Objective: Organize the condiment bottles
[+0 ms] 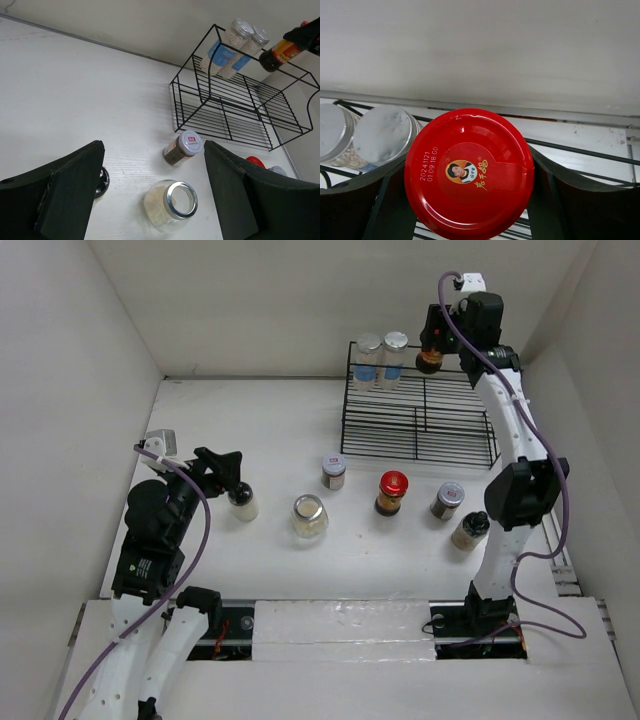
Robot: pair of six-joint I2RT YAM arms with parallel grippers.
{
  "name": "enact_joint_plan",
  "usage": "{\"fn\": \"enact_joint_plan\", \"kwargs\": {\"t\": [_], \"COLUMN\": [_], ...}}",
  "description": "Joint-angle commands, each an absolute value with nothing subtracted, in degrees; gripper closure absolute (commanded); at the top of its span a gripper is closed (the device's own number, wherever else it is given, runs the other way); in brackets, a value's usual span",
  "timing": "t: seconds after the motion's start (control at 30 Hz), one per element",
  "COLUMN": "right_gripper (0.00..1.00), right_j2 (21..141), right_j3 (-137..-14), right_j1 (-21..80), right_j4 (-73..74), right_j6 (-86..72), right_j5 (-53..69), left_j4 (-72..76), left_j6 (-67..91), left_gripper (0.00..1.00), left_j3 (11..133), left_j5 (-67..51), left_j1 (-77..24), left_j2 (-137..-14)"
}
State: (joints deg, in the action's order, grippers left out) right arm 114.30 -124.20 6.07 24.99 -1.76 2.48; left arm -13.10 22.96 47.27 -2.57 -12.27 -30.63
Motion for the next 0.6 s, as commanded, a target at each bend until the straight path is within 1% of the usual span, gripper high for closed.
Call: {"fn": "enact_joint_plan", "kwargs": {"t": [0.0, 0.07, 0.3, 0.4, 0.43, 0.57], "right_gripper": [0.50, 0.48, 0.40, 0.26, 0.19, 0.05], "right_j2": [112.41, 111.80, 113.47, 113.47, 112.94, 111.18], "right_j3": [-121.92, -119.28, -118.04, -118.04, -118.04, -120.32], "right_j1": [6.50, 7.03, 7.03, 7.03, 7.03, 7.03], "right_j4": [14.68, 13.45, 14.77, 15.38, 15.38, 15.38], "right_j6": [-2.29, -2.29, -2.29, -2.29, -2.29, -2.81], "right_j5": [3.96, 3.96, 4.48, 4.48, 4.48, 3.87], "left_j4": [-10.72, -10.72, -10.72, -10.72, -10.72, -10.72], "left_j6": [22.50, 22.50, 22.50, 22.50, 22.50, 22.50], "left_gripper": [0.23, 0.23, 0.23, 0.23, 0.23, 0.23], "left_j3": [47.11, 47.11, 47.11, 47.11, 47.11, 47.11], "left_j5": [-3.16, -3.16, -3.16, -3.16, -2.64, -2.64], "left_j1": [-12.04, -12.04, -12.04, -12.04, -12.04, -12.04], "left_j2": [-30.85, -30.85, -30.85, -30.85, -30.24, -30.23]}}
